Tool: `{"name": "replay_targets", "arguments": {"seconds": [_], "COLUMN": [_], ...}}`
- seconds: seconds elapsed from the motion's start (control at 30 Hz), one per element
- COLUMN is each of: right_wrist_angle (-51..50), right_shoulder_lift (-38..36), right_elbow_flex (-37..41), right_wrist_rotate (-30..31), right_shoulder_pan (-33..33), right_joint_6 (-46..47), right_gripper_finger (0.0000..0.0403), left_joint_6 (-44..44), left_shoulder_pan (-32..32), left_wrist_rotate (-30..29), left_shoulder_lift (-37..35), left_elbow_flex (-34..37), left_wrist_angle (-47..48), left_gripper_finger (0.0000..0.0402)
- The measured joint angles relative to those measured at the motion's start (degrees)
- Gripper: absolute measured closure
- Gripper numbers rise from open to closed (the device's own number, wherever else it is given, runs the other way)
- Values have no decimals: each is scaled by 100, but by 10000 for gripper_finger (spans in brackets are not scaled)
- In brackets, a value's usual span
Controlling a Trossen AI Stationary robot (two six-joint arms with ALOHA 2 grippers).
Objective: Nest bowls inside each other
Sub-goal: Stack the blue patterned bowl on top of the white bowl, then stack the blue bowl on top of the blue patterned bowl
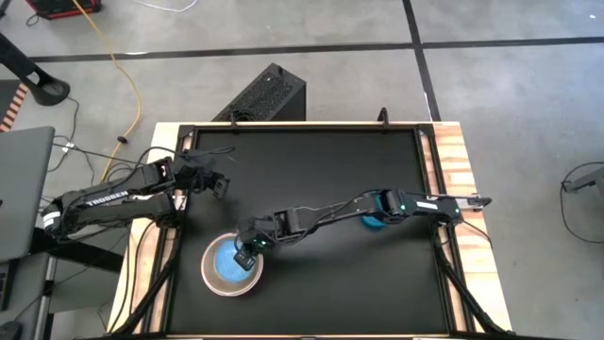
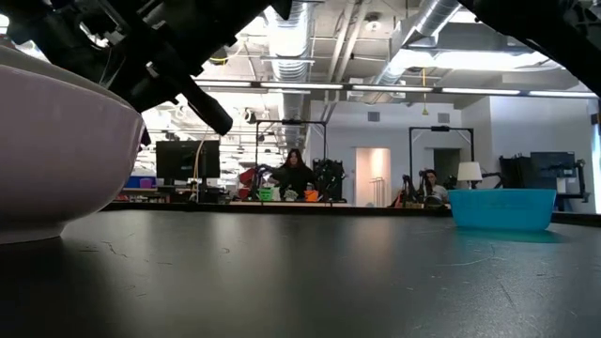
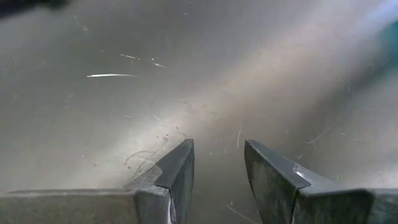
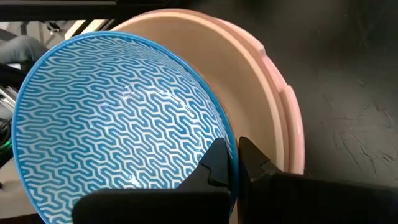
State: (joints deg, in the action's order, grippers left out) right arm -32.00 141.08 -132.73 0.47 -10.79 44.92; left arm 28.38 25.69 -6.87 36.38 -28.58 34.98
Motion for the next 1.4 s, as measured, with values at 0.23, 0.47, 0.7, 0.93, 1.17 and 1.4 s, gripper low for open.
{"name": "replay_targets", "arguments": {"seconds": [0.23, 0.47, 0.7, 0.93, 1.17, 1.4], "right_wrist_angle": [-1, 73, 91, -150, -654, -1742], "right_shoulder_lift": [0, 0, -2, -45, -164, -716], "right_elbow_flex": [0, 0, -4, -204, -221, -227], "right_wrist_rotate": [-33, -216, -660, -1195, -1579, -1626], "right_shoulder_pan": [-11, -9, 102, 318, 560, 871], "right_joint_6": [-191, -189, -183, -275, -650, -1538], "right_gripper_finger": [378, 325, 283, 263, 264, 270], "left_joint_6": [84, 165, 166, 174, 271, 428], "left_shoulder_pan": [0, 0, 0, 0, -2, -4], "left_wrist_rotate": [-1, 13, 17, 19, 19, 8], "left_shoulder_lift": [0, 0, 0, 0, 0, -2], "left_elbow_flex": [0, 0, 0, 0, 0, 0], "left_wrist_angle": [0, 0, 0, 2, 5, 9], "left_gripper_finger": [272, 272, 272, 272, 272, 272]}}
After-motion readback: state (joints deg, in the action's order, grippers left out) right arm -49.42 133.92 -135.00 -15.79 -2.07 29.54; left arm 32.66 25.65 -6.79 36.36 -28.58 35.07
